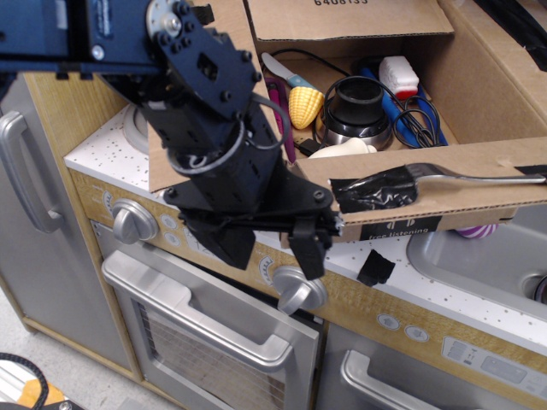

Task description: Close large4fbox flaps

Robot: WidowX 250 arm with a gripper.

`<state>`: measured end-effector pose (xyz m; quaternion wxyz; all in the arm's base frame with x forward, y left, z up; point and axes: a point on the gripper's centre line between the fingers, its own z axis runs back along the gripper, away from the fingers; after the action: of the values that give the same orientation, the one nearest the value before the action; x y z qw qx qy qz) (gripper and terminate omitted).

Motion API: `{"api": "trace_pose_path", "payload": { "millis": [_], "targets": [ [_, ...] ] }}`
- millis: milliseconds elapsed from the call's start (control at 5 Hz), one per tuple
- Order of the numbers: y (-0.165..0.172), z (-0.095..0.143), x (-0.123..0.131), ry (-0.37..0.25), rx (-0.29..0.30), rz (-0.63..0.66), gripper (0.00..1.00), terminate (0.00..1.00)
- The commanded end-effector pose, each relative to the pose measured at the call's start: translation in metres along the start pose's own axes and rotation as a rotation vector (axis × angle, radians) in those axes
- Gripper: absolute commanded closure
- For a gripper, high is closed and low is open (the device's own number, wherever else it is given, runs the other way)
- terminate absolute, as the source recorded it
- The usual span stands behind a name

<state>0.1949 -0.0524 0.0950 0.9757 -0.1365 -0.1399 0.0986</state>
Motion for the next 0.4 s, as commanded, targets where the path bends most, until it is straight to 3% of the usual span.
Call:
{"api": "trace_pose_path", "payload": {
  "millis": [0,200],
  "targets": [
    [-0.010,0.025,0.037,-0.054,0.042,-0.121,0.00,0.00],
    [-0.004,0.033,0.055,-0.038,0.063,-0.177,0.00,0.00]
  ]
}}
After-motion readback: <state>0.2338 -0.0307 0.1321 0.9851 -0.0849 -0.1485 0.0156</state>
